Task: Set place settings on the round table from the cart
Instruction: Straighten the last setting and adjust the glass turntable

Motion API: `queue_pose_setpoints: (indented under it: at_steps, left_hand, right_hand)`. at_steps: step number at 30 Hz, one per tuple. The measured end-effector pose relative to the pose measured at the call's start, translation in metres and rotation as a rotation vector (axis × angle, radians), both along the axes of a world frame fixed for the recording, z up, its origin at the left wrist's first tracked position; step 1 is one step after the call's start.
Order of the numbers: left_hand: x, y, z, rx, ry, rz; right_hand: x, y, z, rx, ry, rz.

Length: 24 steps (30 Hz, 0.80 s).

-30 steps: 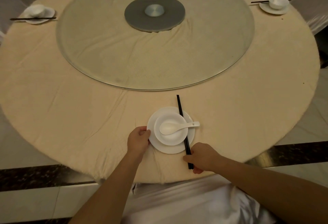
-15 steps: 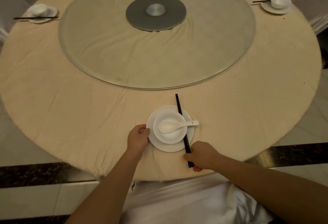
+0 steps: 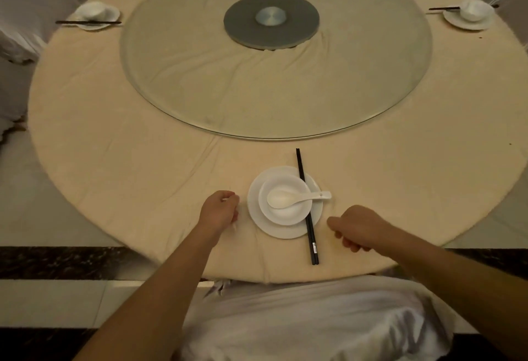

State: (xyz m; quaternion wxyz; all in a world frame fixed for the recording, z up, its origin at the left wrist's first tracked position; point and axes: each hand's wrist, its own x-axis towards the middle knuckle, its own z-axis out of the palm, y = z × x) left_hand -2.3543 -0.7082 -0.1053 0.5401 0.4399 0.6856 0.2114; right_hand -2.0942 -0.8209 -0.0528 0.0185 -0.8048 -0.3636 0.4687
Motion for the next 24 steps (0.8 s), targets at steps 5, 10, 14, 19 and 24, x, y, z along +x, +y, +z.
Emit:
queue_pose_setpoints:
  at_steps: [5,10,14,19,24]
  left_hand:
    - [-0.051,0.008,0.021,0.193,0.121,-0.090]
    - [-0.124,0.010,0.042,0.521,0.491,-0.362]
    - [-0.210,0.018,0.060,0.781,0.738,-0.463]
    - [-0.343,0.045,0.092,0.793,0.884,-0.407]
    - [-0.468,0.072,0.128,0.776,1.030,-0.286]
  right_hand:
    - [-0.006,0.023,0.033,0.068,-0.032,-0.018]
    - [-0.087,0.066,0.058,0.226,-0.111,0.100]
    - [-0.179,0.099,0.068,0.371,-0.281,0.274]
    - [-0.294,0.146,0.073,0.548,-0.532,0.435]
    - [-0.401,0.203,0.072,0.684,-0.644,0.575]
